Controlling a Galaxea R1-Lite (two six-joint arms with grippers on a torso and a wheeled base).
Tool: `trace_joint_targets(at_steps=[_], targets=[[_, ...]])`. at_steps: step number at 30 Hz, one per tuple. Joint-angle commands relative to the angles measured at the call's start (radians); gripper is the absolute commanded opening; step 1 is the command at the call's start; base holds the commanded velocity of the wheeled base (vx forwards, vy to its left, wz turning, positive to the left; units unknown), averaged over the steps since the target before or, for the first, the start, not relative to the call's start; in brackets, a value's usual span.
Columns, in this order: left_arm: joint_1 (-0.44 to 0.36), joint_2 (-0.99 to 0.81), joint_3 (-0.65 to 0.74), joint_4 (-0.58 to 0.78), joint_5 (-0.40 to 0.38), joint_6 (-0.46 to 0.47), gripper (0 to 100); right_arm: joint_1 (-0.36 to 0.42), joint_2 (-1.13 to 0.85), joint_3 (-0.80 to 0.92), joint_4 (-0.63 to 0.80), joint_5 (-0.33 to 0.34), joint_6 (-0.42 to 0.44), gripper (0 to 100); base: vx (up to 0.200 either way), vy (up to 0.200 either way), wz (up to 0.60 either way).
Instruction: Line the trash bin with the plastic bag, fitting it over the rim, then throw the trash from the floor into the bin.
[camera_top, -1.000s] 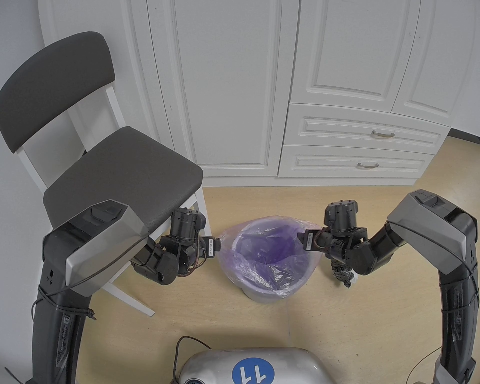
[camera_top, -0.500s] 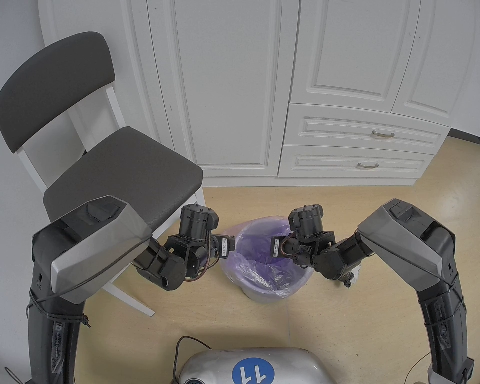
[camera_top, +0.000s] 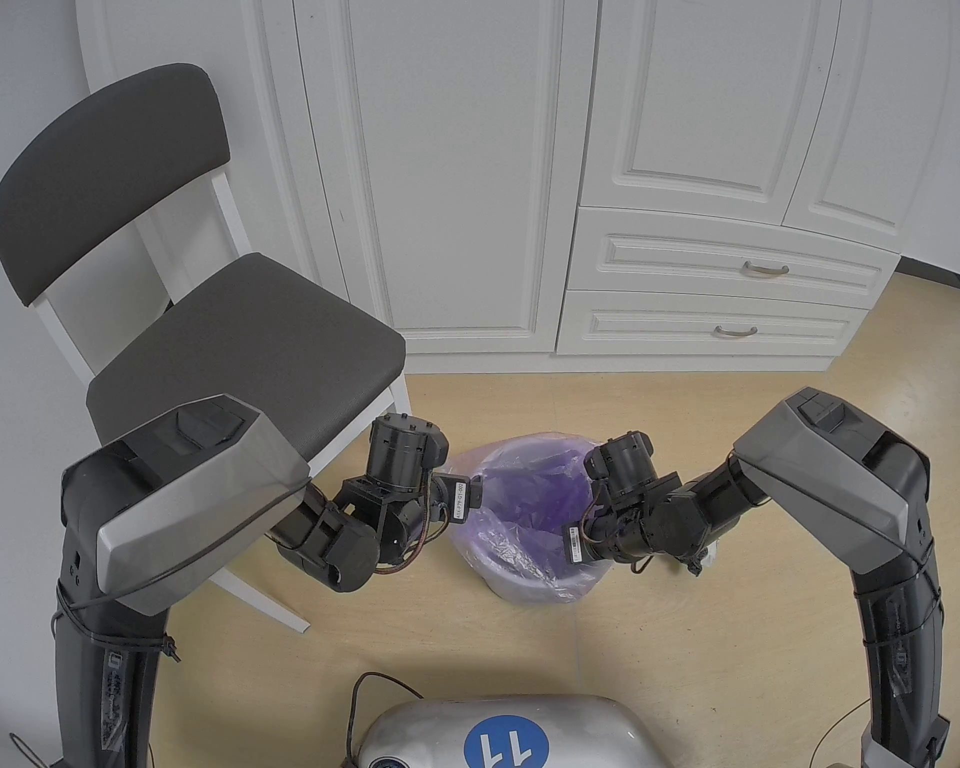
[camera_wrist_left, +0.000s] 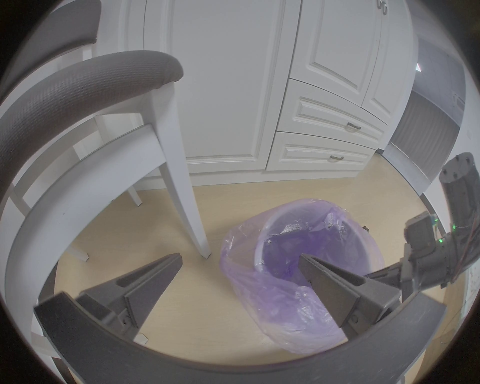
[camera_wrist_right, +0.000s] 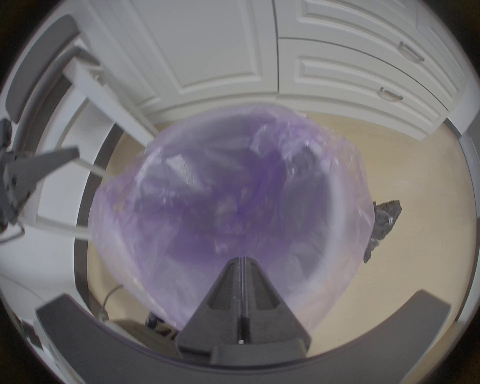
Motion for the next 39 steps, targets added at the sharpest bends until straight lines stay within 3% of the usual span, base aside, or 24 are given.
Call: trace_joint_targets(at_steps=[1,12,20,26,29,34,35,39], targets=[[-0.018,-0.015,0.058,-0.040,0.002,0.001,100,0.012,-0.102,0.158,0.004,0.050,-0.084,0,0.000,0.000,0.00],[-0.067,0.001,0.049,-0.045,0.000,0.002,100,0.107,-0.145,0.371,-0.104,0.073,-0.133,0,0.000,0.000,0.00],[-0.082,0.080,-0.072,0.024,0.000,0.042,100,0.145,-0.139,0.417,-0.139,0.073,-0.147,0,0.000,0.000,0.00],[-0.082,0.110,-0.200,0.181,0.000,0.041,100,0.104,-0.229,0.429,-0.137,0.075,-0.149,0,0.000,0.000,0.00],[-0.082,0.141,-0.324,0.308,0.002,0.042,100,0.032,-0.295,0.421,-0.137,0.085,-0.184,0,0.000,0.000,0.00],[-0.082,0.182,-0.421,0.414,0.019,0.042,100,-0.016,-0.330,0.420,-0.137,0.118,-0.190,0,0.000,0.000,0.00],[-0.082,0.184,-0.427,0.422,0.023,0.042,0,-0.018,-0.332,0.420,-0.137,0.119,-0.190,0,0.000,0.000,0.00],[-0.084,0.199,-0.464,0.492,0.074,0.044,0,-0.030,-0.335,0.418,-0.139,0.119,-0.190,0,0.000,0.000,0.00]])
